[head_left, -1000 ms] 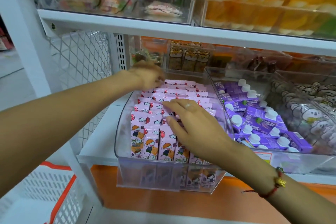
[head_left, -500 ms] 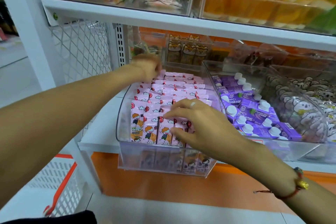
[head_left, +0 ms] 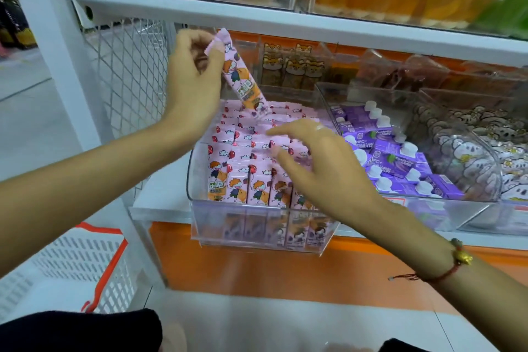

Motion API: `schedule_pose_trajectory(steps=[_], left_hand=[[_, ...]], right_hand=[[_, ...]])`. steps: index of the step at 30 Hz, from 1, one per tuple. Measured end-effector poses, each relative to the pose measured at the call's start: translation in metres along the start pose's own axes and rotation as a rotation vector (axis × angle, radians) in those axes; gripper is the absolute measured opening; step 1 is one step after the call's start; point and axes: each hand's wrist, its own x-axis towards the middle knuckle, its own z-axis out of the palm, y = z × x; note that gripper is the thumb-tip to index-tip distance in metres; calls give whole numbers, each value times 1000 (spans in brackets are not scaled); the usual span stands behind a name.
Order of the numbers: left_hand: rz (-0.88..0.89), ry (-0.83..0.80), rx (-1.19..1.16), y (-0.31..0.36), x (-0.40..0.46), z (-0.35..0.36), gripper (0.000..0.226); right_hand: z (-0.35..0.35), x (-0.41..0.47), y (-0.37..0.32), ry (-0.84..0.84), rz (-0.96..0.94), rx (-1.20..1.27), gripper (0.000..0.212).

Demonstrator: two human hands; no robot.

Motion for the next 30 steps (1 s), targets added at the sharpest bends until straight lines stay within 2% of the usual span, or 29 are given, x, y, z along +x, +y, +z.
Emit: schedule_pose_trajectory(steps=[3, 6, 9, 12, 16, 20, 23, 28, 30], left_hand=[[-116, -62, -115, 27, -35, -5, 6], [-198, -110, -166, 42, -68, -3, 6], [-286, -131, -281, 45, -90, 3, 12], [-301, -155, -313, 37, -104, 5, 14], [-253, -304, -194, 25, -123, 8, 23], [-202, -414, -68, 18, -126, 9, 43], [-149, -415, 21, 15, -126, 10, 50], [-114, -378, 10, 12, -121, 9, 41], [-112, -382, 3, 9, -120, 8, 37]], right_hand=[[-14, -6, -10, 102, 93, 231, 39], [-24, -11, -19, -13, 184, 377, 52], [-30, -17, -23, -102, 204, 493, 38], [-32, -26, -19, -40, 295, 611, 22], [-28, -31, -10, -37, 586, 896, 33], [-25, -32, -9, -19, 608, 964, 25], [-23, -33, -6, -8, 611, 976, 23], [-19, -31, -2, 49, 572, 954, 26], [-22, -29, 1, 11, 544, 999, 31]])
